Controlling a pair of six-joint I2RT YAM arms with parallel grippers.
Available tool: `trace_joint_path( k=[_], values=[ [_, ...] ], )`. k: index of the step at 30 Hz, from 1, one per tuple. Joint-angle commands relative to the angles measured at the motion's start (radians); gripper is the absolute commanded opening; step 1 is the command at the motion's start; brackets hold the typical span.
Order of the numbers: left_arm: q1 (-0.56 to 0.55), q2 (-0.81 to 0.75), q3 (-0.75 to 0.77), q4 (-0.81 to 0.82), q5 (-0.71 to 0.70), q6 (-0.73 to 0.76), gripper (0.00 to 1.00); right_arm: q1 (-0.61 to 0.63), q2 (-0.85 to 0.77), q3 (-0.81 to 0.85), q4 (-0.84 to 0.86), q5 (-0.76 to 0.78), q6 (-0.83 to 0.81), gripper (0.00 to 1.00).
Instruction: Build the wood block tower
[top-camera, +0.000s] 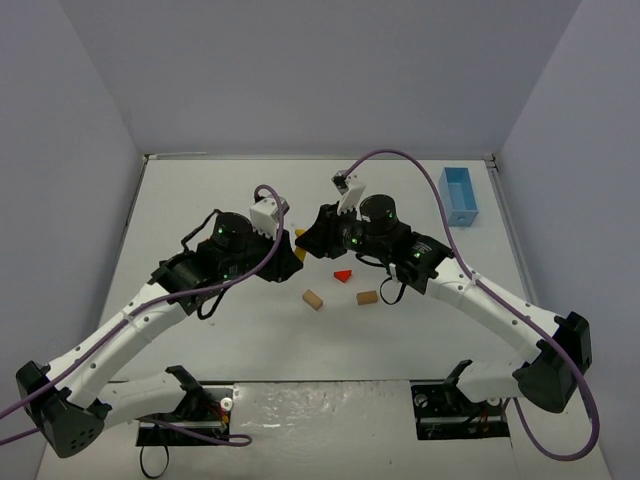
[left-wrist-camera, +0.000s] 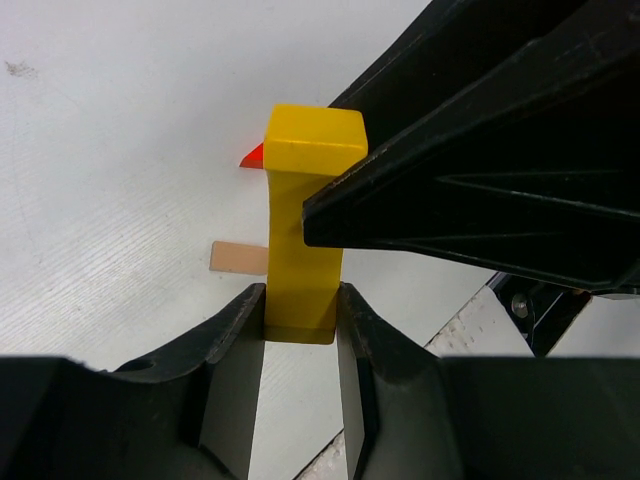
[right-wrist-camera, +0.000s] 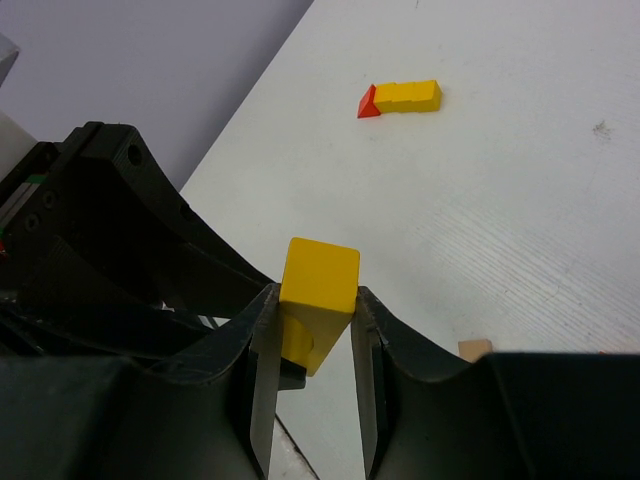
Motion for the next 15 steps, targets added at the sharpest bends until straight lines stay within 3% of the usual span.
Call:
trace_joint_path(
  k=[1, 3, 10, 15],
  values=[
    [-0.007, -0.039, 0.011, 0.085, 0.035, 0.0, 0.01, 0.007, 0.001, -0.001, 0.097, 0.009, -0.007, 0.06],
    [-0.006, -0.047, 0.01, 0.078, 0.044, 0.006, 0.12, 0.006, -0.004, -0.006, 0.096, 0.012, -0.023, 0.01],
    [0.031, -0.08, 0.012, 0.049, 0.102, 0.059, 0.43, -0.015, -0.044, -0.02, 0.095, -0.042, -0.087, 0.0],
    [0.14, -0.116, 0.001, 0.094, 0.27, 0.072, 0.65, -0.043, -0.06, -0.023, 0.094, -0.112, -0.123, 0.0]
  ],
)
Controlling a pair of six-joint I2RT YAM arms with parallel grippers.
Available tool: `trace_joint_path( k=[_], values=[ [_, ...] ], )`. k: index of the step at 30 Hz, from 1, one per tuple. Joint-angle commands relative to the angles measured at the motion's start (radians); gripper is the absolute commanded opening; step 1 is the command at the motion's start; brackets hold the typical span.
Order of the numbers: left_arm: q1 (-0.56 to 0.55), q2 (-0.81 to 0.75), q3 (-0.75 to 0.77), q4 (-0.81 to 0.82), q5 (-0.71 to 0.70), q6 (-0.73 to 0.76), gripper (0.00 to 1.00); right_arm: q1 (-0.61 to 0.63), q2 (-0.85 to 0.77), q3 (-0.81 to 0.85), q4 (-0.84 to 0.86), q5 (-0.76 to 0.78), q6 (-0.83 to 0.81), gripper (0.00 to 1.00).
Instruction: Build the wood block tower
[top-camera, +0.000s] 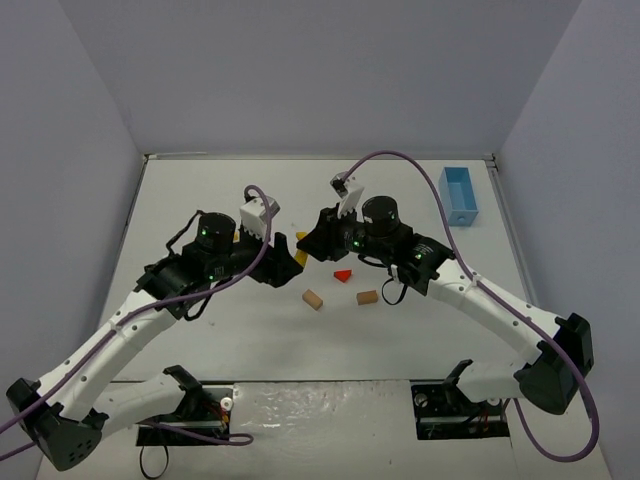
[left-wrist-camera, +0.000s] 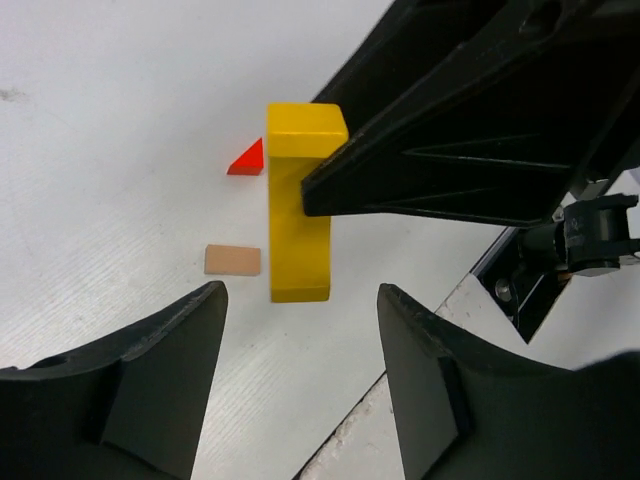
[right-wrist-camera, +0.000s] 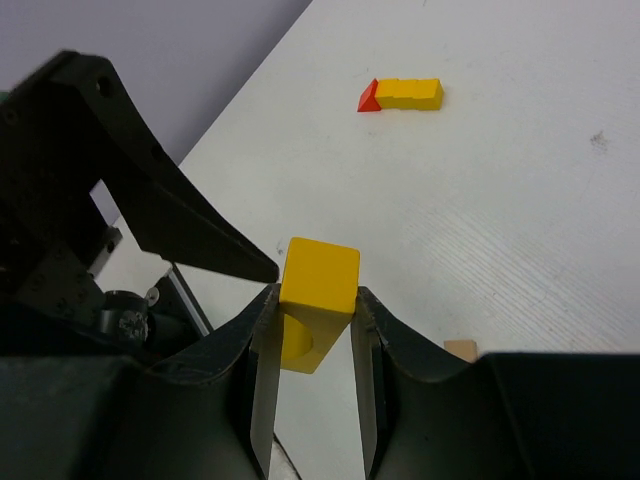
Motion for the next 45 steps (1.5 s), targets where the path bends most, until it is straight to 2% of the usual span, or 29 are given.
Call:
trace_joint_path(
  k=[1, 8, 15, 24, 25, 28, 36, 45],
  values=[
    [0.094, -0.053, 0.015, 0.109, 0.209, 0.022, 0.69, -0.032, -0.049, 0.004, 0.078, -0.078, -0.053, 0.0],
    [0.158, -0.023, 0.002, 0.192, 0.417, 0.035, 0.73, -0.056, -0.05, 0.027, 0.079, -0.216, -0.095, 0.0],
    [0.164, 0.053, 0.023, 0.226, 0.578, 0.092, 0.64, -0.075, -0.036, 0.061, 0.081, -0.399, -0.146, 0.0],
    [0.197, 0.048, -0.008, 0.296, 0.684, 0.115, 0.54, -0.114, -0.043, 0.083, 0.082, -0.556, -0.197, 0.0],
    [0.197, 0.047, -0.012, 0.297, 0.684, 0.11, 0.54, -0.114, -0.043, 0.086, 0.082, -0.563, -0.197, 0.0],
    [0.197, 0.05, -0.022, 0.331, 0.702, 0.091, 0.41, -0.12, -0.038, 0.095, 0.084, -0.568, -0.197, 0.0],
    [0.197, 0.058, -0.054, 0.421, 0.716, 0.031, 0.38, -0.12, -0.026, 0.114, 0.096, -0.597, -0.188, 0.0],
    [0.192, 0.084, -0.067, 0.533, 0.746, -0.034, 0.19, -0.107, -0.025, 0.104, 0.119, -0.627, -0.177, 0.0]
  ],
)
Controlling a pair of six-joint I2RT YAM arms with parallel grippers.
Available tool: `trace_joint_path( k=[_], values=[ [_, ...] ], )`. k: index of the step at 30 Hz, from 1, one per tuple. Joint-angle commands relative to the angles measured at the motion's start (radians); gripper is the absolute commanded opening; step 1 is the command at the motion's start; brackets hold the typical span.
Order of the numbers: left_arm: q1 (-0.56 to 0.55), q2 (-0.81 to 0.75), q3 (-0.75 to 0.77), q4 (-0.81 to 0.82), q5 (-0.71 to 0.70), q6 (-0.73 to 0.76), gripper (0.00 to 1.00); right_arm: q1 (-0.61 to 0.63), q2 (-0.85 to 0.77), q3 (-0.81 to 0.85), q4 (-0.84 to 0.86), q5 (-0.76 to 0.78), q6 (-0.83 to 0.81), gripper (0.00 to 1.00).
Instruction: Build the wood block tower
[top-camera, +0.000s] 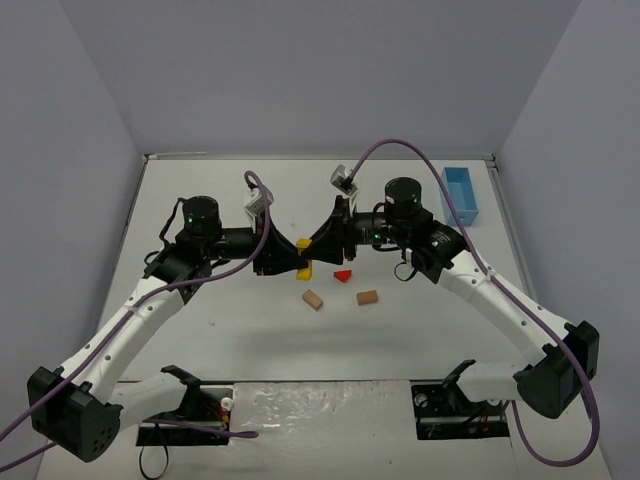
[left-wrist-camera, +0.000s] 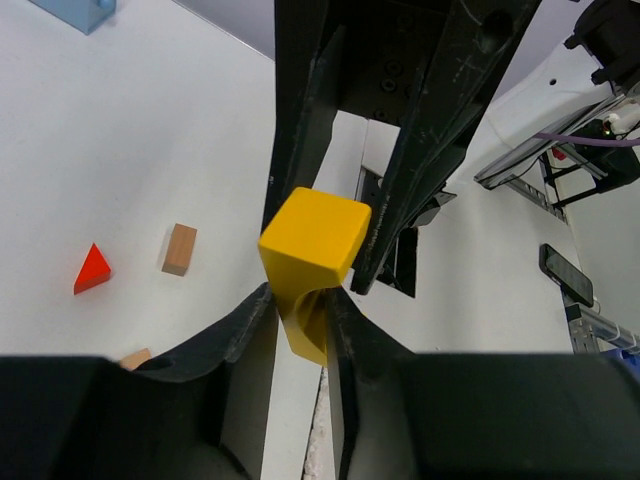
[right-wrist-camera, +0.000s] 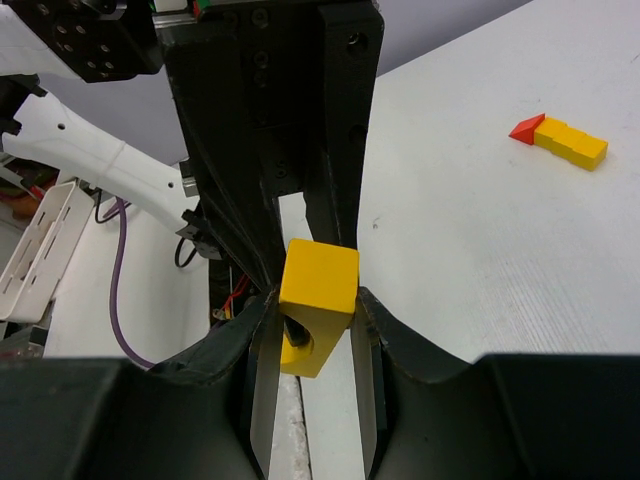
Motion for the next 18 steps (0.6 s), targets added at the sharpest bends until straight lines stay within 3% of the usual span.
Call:
trace_joint_path(
  k=[1, 6, 13, 14, 18],
  values=[
    [-0.001, 0.0, 0.015, 0.141, 0.04, -0.032, 0.17, 0.009, -0.01, 0.04, 0.113, -0.062, 0.011, 0.0],
    [-0.007, -0.009, 0.004, 0.145, 0.044, -0.035, 0.01, 0.011, -0.011, 0.037, 0.129, -0.06, 0.012, 0.0],
    [-0.01, -0.021, -0.025, 0.181, 0.043, -0.062, 0.0, 0.011, -0.002, 0.033, 0.142, -0.053, 0.019, 0.0],
    [-0.01, -0.022, -0.027, 0.182, 0.041, -0.062, 0.0, 0.011, -0.002, 0.031, 0.141, -0.043, 0.017, 0.04],
    [-0.008, -0.033, -0.04, 0.188, 0.025, -0.059, 0.0, 0.002, -0.01, 0.001, 0.141, 0.0, 0.008, 0.6]
  ],
)
